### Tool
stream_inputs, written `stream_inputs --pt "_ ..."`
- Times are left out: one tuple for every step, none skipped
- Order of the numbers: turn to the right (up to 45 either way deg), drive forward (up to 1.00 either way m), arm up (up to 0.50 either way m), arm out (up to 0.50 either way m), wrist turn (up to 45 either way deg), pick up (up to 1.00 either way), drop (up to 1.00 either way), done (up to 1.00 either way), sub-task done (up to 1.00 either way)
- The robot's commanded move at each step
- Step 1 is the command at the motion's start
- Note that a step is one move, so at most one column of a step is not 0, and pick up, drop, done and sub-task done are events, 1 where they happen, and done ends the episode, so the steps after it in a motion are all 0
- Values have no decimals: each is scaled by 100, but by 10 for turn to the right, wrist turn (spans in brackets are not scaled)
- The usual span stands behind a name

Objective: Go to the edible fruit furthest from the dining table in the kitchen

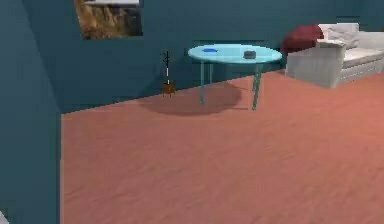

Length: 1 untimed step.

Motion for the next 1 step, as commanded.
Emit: stream_inputs --pt "-450 0 0 0 0 0 0 0 0"
